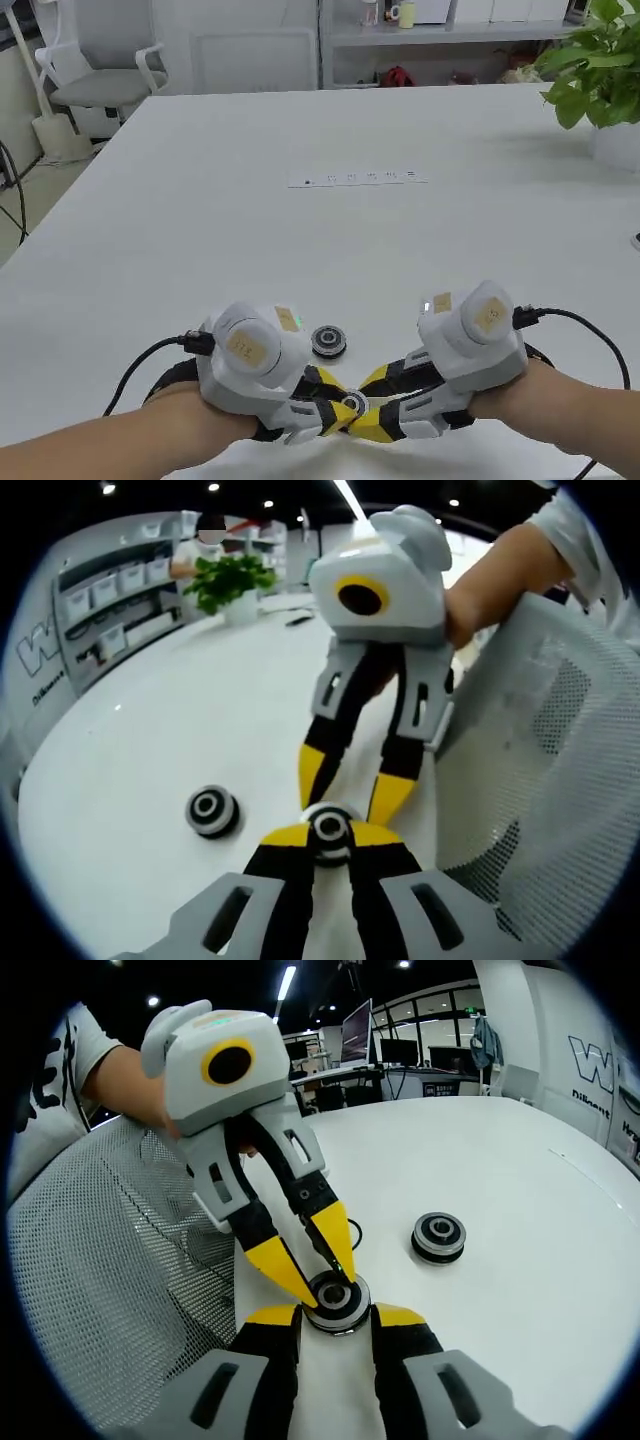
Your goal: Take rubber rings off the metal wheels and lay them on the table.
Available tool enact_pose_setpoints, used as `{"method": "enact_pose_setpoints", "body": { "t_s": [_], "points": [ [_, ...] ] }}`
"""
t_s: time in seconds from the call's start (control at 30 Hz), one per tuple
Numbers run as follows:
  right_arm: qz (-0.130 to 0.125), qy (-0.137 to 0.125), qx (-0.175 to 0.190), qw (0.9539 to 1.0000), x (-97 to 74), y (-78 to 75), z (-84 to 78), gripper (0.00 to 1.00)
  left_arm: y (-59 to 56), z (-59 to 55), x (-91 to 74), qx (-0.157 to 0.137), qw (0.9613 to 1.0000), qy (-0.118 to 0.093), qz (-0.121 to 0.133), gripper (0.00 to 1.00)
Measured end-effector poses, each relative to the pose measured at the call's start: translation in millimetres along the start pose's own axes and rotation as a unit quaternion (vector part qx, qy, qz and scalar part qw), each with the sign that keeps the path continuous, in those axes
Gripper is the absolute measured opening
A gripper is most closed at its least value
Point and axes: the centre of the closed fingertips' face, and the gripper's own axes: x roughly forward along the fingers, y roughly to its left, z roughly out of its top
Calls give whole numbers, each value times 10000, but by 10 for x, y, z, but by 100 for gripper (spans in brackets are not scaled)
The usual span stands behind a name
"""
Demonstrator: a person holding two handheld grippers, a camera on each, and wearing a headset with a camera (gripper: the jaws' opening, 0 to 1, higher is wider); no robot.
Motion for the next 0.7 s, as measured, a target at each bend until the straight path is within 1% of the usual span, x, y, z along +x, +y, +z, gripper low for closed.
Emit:
{"method": "enact_pose_setpoints", "body": {
  "t_s": [0.03,0.1,0.33,0.43,0.5,0.57,0.7],
  "points": [
    [-7,-13,-14,10000,-7,-1,2,24,0,0,1,1,10000,-2,0,13],
    [-6,-10,101,9999,-32,-10,-11,23,1,0,2,1,10000,-5,-3,13],
    [-32,-5,173,9998,-83,-13,-59,17,3,3,3,0,10000,-18,-5,13],
    [-43,32,142,9999,-91,-6,-65,15,5,4,4,-12,10000,-23,2,13],
    [-75,115,49,9999,-98,-19,-92,13,6,4,5,-25,10000,-26,5,13],
    [-68,92,144,9998,-97,-18,-98,11,7,3,5,-27,10000,-26,11,13],
    [-88,104,135,9998,-100,-22,-100,8,6,5,3,-33,10000,-27,20,13]
  ]
}}
